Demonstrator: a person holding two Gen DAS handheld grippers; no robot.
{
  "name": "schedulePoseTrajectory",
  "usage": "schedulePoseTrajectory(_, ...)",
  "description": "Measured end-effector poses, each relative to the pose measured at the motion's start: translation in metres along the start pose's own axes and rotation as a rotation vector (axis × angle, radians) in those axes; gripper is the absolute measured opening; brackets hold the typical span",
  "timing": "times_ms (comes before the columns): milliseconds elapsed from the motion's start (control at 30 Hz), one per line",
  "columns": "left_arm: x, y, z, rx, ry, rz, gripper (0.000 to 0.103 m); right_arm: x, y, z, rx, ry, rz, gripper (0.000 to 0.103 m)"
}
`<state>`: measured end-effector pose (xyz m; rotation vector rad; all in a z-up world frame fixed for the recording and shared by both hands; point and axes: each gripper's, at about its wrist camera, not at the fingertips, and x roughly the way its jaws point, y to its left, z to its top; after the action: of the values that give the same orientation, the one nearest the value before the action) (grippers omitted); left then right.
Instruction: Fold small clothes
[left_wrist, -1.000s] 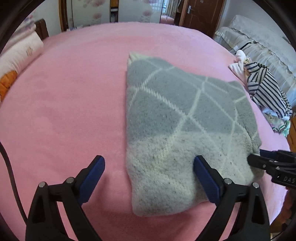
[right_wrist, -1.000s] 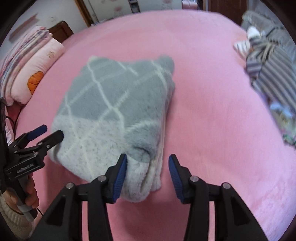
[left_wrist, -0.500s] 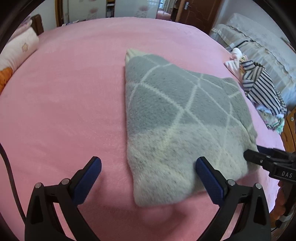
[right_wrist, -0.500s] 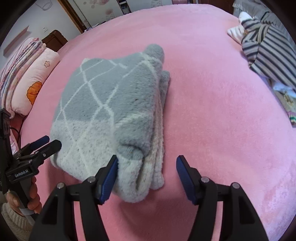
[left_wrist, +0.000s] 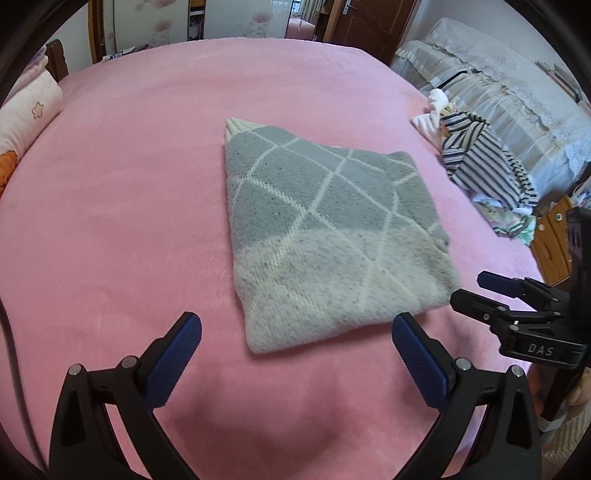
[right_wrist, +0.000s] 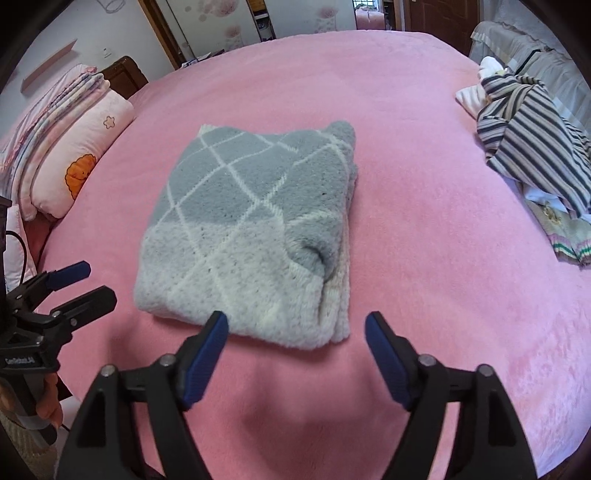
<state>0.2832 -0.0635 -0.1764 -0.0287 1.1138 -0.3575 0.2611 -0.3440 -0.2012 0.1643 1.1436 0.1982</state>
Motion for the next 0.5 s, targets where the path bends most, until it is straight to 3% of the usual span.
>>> schedulePoseTrajectory(167,-0.021,0.005,0.001,0.025,-0.034,-0.063,0.102,-0.015,-0.002,-0.002,0.008,-0.043,-0.004,0.079)
schedulePoseTrajectory(333,-0.024,0.015,0.018,0.006,-0.012,-0.057,0.102,-0.032,-0.012,0.005,0.062,-0.158,0.006,0.079)
schedulePoseTrajectory(433,-0.015,0.019,0.032,0.010,0.014,-0.019,0.102,-0.036,-0.019,0.014,0.101,-0.194,-0.010,0.079)
schedulePoseTrajectory(500,-0.012,0.023,0.043,0.015,-0.004,0.056,0.102,-0.031,-0.023,0.023,0.104,-0.172,-0.028,0.079)
